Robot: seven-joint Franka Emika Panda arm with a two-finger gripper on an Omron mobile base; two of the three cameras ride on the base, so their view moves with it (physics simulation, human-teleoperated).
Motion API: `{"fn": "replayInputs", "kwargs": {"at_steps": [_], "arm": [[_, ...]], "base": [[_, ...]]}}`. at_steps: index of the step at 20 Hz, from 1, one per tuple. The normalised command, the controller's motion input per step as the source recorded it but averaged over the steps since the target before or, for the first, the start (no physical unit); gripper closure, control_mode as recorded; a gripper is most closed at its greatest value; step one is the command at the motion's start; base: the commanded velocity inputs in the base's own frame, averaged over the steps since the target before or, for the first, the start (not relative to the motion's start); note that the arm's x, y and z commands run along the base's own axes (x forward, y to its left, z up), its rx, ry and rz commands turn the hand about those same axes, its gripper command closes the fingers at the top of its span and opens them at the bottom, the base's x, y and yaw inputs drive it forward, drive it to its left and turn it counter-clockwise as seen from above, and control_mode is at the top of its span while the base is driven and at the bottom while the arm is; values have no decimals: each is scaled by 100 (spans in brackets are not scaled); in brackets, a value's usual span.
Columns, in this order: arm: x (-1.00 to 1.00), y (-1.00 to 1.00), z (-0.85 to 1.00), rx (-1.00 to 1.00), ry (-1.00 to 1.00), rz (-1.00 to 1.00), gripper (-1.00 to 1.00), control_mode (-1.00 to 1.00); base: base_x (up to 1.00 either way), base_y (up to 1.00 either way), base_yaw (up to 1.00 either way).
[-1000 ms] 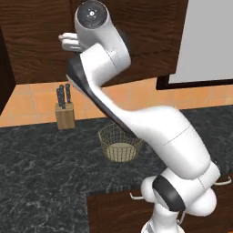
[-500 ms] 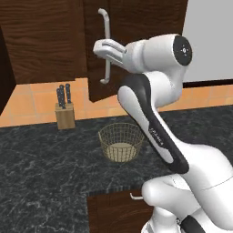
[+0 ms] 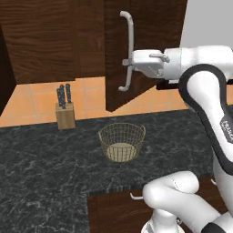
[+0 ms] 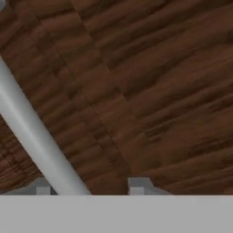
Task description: Open the cabinet, pick up the bread from the cabinet and place it in the basket. Then move the basket to the dining counter.
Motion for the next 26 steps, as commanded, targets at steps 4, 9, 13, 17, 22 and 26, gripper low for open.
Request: {"fn": "replayInputs", "kwargs": {"at_steps": [4, 9, 13, 17, 22, 26], "arm": [[-34, -75, 0, -14, -25, 43, 100, -100], [-44, -70, -4, -26, -26, 25, 100, -100], [-35, -78, -25, -24, -21, 10, 100, -100], [-20, -81, -45, -18, -7, 0, 100, -100], [-31, 5, -3, -16, -7, -1, 100, -100], [-93, 60, 21, -30, -32, -11, -100, -100]], "base": [[0, 0, 0], [0, 0, 0], [0, 0, 0], [0, 0, 0], [0, 0, 0], [0, 0, 0]]}}
